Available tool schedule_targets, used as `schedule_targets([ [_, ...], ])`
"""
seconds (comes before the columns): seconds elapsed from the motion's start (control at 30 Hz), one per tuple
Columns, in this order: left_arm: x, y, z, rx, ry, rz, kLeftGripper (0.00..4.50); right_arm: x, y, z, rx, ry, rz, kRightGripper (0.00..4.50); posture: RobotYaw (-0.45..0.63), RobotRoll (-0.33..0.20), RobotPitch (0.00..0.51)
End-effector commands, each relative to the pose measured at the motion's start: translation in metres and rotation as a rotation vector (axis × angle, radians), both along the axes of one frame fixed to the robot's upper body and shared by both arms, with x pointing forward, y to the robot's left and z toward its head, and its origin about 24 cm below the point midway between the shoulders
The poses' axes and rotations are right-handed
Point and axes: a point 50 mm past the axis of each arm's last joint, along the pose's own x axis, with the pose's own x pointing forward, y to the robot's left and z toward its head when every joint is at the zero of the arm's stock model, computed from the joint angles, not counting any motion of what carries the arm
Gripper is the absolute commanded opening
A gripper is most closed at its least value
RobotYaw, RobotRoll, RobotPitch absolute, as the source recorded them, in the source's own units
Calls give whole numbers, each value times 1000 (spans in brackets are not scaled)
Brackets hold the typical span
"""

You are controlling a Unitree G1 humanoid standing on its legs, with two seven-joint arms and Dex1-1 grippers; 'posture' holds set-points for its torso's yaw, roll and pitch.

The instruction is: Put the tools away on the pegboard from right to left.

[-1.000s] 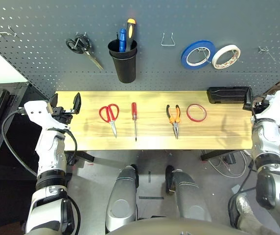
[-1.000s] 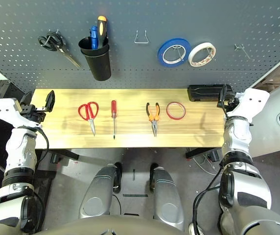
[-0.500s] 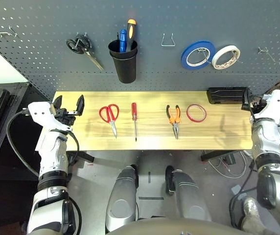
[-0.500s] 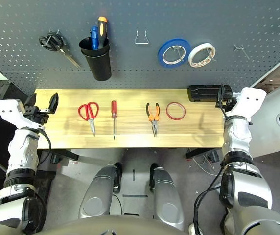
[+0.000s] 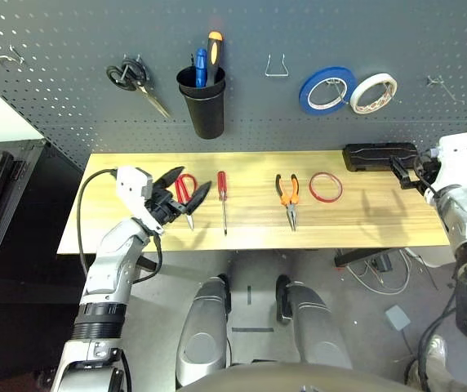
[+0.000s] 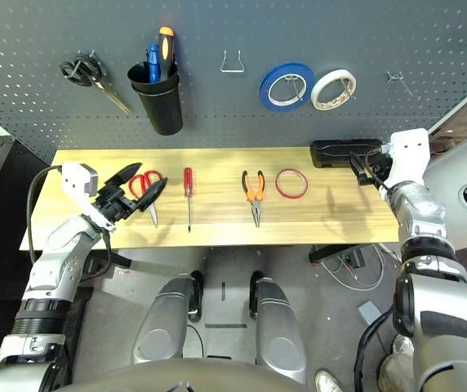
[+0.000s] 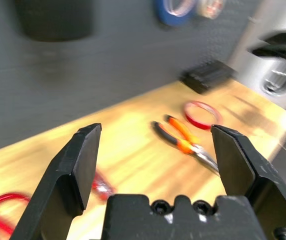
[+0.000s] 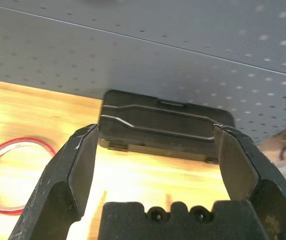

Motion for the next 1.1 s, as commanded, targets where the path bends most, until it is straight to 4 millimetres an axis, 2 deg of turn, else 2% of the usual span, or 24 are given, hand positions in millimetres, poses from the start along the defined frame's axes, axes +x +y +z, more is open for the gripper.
schedule_targets([
  [0.03,-7,-5,-7,59,34,-67,4484,-2,1,-6,-30,92,64,4500,207,0,248],
  [0.3,-10,-7,-18,243,43,-161,4484,9,29,-12,-119,264,298,4500,233,0,260],
  [0.53,-15,-1,-23,294,50,-149,4484,15,59,-25,-182,420,473,4500,271,0,292],
  [0.8,-24,5,-20,310,54,-116,4484,16,87,-45,-261,558,543,4500,324,0,338],
  [1.1,-33,9,-16,320,64,-88,4484,17,110,-60,-310,622,548,4500,374,0,363],
])
